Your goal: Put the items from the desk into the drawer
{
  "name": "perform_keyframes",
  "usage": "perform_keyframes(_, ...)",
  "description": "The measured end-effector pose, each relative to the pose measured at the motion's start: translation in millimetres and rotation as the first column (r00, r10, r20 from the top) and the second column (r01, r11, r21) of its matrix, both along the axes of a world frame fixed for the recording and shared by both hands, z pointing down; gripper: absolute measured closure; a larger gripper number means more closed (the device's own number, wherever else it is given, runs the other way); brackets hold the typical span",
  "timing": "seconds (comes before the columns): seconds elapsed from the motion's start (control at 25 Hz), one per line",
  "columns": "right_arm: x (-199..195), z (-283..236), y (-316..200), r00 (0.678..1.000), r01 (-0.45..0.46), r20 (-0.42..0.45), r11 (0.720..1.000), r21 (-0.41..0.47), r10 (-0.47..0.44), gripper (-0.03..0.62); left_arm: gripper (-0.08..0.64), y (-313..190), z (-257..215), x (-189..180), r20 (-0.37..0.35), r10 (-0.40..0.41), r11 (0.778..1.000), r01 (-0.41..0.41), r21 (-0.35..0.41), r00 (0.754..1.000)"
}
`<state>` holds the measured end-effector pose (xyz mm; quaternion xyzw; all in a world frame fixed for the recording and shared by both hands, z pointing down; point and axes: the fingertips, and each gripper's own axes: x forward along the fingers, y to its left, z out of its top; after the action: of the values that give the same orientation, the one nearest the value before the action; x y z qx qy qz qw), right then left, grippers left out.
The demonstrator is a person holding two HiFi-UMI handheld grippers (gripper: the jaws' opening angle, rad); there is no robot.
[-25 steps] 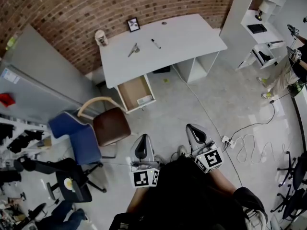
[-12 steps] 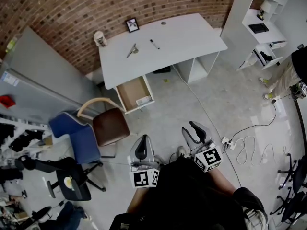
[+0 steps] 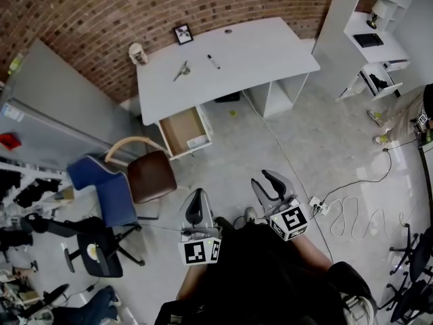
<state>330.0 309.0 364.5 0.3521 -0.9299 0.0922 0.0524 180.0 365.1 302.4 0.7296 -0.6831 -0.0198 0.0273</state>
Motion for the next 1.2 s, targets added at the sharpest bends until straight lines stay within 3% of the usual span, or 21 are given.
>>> perform_keyframes(0.24,8.8,7.5,-14.7,1.000,0.007,0.004,1.000,-0.019,-0.007,0.439,0.541,-8.4,2.9,16.8,-0.018,0.013,1.000,-0.014,-0.011,1.000)
perform_keyframes(0.48,-0.7,17.7,-39.8,1.000,-0.005,-0.012,1.000,-0.029,0.004,0.439,0.541,-33.2,15.6,5.2,-0.032,0.014,1.000,-0.015,-0.023,0.999)
perform_keyframes(1.2,-119.2,25.8,-194.4,0.998,-0.056,-0.042,0.996,-0.075,0.053,0.439,0.541,-195.8,19.8,-113.7,-0.075,0.080,0.996,-0.082,-0.029,0.994)
